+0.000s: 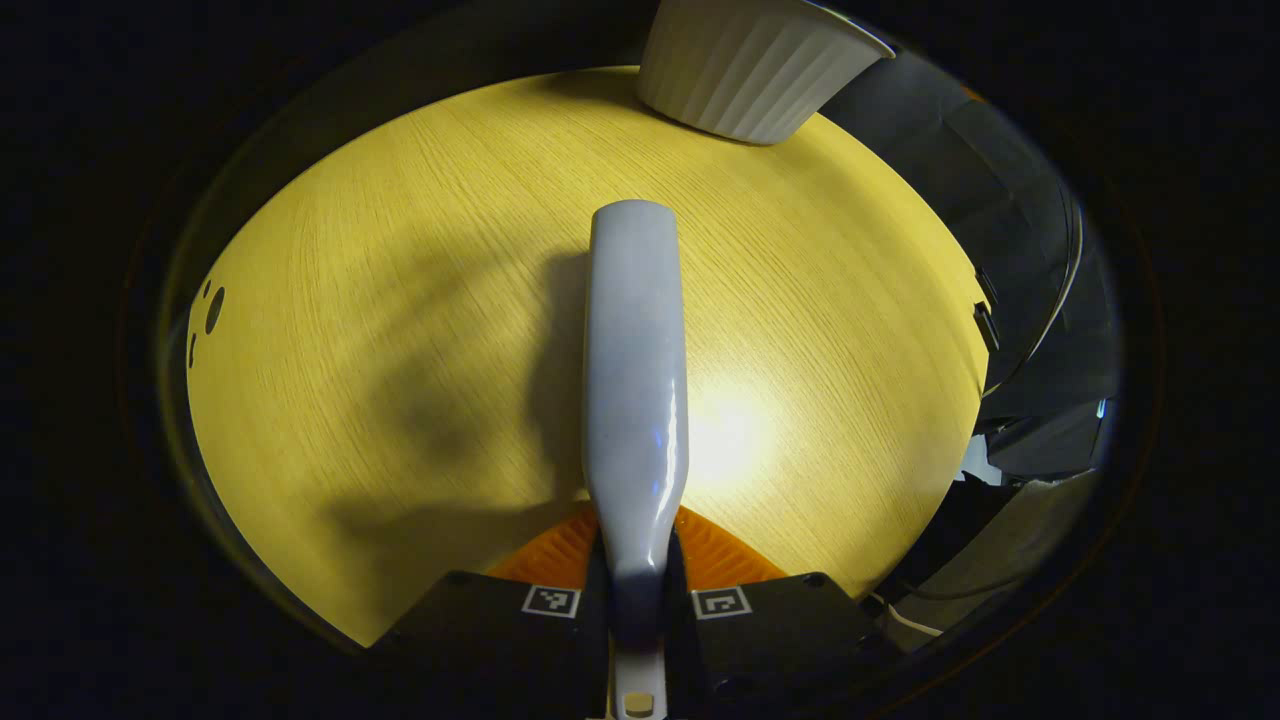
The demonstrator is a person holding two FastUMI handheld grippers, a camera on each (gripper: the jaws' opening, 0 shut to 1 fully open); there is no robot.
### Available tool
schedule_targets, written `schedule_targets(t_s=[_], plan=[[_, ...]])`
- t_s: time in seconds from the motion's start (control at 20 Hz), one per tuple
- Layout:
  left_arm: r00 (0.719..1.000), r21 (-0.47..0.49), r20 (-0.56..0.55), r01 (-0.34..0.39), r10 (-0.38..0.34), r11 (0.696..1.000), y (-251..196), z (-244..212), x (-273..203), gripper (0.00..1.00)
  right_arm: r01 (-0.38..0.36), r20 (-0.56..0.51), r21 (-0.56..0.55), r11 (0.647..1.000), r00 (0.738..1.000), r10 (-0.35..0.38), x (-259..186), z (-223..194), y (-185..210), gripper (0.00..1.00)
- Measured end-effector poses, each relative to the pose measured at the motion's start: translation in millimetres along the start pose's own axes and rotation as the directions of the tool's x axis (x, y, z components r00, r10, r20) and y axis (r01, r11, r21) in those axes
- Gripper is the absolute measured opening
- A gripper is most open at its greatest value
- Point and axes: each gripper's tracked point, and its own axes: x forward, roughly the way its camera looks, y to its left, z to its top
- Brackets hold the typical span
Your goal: Pick up the small broom and dustpan from the desktop, sweep the trash into the dustpan with the broom, and then empty the trash into the garbage bin.
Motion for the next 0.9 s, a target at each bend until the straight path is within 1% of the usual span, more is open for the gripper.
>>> schedule_targets(t_s=[0.15,0.25,0.4,0.55,0.6,0.65,0.7,0.75,0.85,0.9], plan=[[1.0,-0.003,0.003,-0.003,0.003,1.0,0,-1,-1,0.27,0.032,0.0,-0.146,0.989,0.999,-0.032,0,13,-3,0.34],[1.0,-0.009,0.006,-0.004,0.004,1.0,-1,-1,-1,0.26,0.094,0.011,-0.264,0.96,0.996,-0.094,-3,14,-13,0.34],[1.0,-0.008,0.006,-0.008,0.008,1.0,-1,-2,-1,0.27,0.152,0.022,-0.422,0.894,0.987,-0.157,-15,18,-28,0.34],[1.0,0.002,0.005,-0.018,0.018,1.0,0,-1,-2,0.26,0.193,0.049,-0.565,0.802,0.978,-0.201,-25,28,-38,0.34],[1.0,0.004,0.005,-0.022,0.022,1.0,0,-1,-1,0.27,0.191,0.049,-0.594,0.781,0.978,-0.202,-32,28,-42,0.34],[1.0,0.005,0.006,-0.024,0.024,1.0,1,-1,-1,0.29,0.196,0.058,-0.614,0.764,0.977,-0.204,-37,27,-47,0.34],[1.0,0.003,0.007,-0.025,0.025,1.0,1,0,-1,0.29,0.199,0.063,-0.63,0.75,0.977,-0.206,-47,24,-49,0.34],[1.0,0.0,0.008,-0.025,0.025,1.0,1,0,-1,0.27,0.198,0.063,-0.638,0.744,0.976,-0.206,-49,25,-46,0.34],[1.0,-0.004,0.011,-0.027,0.027,1.0,1,1,-1,0.27,0.197,0.062,-0.657,0.727,0.976,-0.208,-47,26,-41,0.34],[1.0,-0.006,0.013,-0.028,0.028,1.0,0,2,-1,0.26,0.202,0.068,-0.671,0.713,0.975,-0.212,-46,28,-42,0.34]])
